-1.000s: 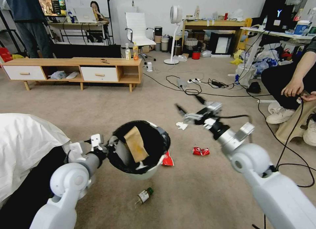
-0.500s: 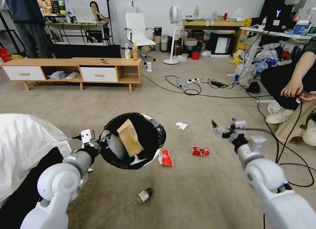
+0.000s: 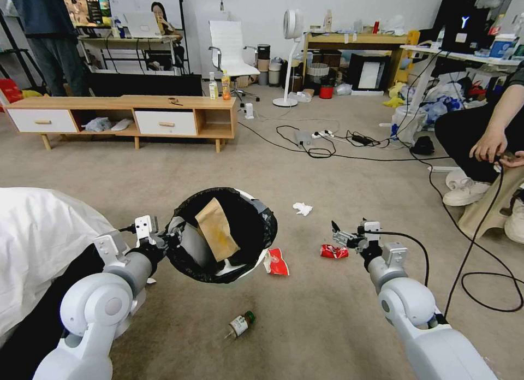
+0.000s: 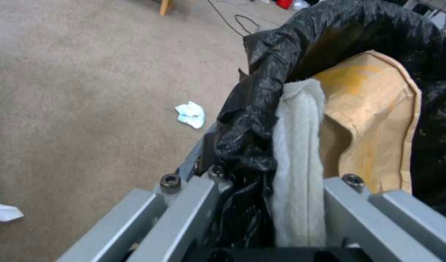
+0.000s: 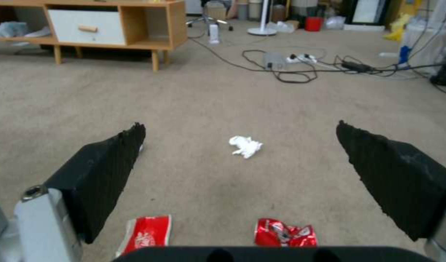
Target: Pick up the trash bin and place the garbage on the floor into it.
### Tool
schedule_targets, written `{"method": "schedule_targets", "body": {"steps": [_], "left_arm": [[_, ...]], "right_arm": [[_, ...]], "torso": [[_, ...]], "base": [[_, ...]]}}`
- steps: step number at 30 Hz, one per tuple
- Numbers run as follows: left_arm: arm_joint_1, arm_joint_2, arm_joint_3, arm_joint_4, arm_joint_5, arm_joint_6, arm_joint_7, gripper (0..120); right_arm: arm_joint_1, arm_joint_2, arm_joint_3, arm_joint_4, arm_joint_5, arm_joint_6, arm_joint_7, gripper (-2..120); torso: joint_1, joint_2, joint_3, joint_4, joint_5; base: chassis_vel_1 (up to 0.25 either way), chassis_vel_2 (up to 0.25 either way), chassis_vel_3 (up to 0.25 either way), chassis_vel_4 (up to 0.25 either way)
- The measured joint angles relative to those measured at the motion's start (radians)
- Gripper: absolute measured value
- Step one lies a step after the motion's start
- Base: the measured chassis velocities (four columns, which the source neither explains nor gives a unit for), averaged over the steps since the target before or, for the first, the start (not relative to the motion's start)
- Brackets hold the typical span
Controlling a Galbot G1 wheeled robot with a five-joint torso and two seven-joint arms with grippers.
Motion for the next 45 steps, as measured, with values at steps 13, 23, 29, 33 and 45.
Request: {"method": "schedule_targets", "body": {"steps": [13,23,29,33,45], "left_arm": [[-0.001,-0.005,0.010,-0.006,0.001,-0.001,0.007,7],[0.009,-0.006,0.012,-0.013,0.018,-0.014,0.032,7],[0.009,-0.009,0.017,-0.021,0.020,-0.015,0.033,7],[0.013,-0.009,0.021,-0.029,0.021,-0.015,0.035,7],[0.019,-0.003,0.020,-0.041,0.017,-0.006,0.036,7]], "right_arm": [[-0.008,0.010,-0.022,-0.023,-0.002,0.004,-0.004,100],[-0.009,0.016,-0.025,-0.038,0.000,0.004,-0.003,100],[-0.014,0.020,-0.033,-0.047,0.002,0.003,0.004,100],[-0.014,0.032,-0.042,-0.049,0.007,-0.018,0.035,100],[-0.013,0.072,-0.087,-0.021,0.090,-0.157,0.205,100]], "torso": [[0.000,0.000,0.000,0.0004,0.0001],[0.000,0.000,0.000,0.0001,0.0001],[0.000,0.000,0.000,0.0003,0.0000],[0.000,0.000,0.000,0.0001,0.0000],[0.000,0.000,0.000,0.0002,0.0001]], "base": [[0.049,0.041,0.052,0.054],[0.037,0.035,0.039,0.030],[0.000,0.000,0.000,0.000],[0.000,0.000,0.000,0.000],[0.000,0.000,0.000,0.000]]}}
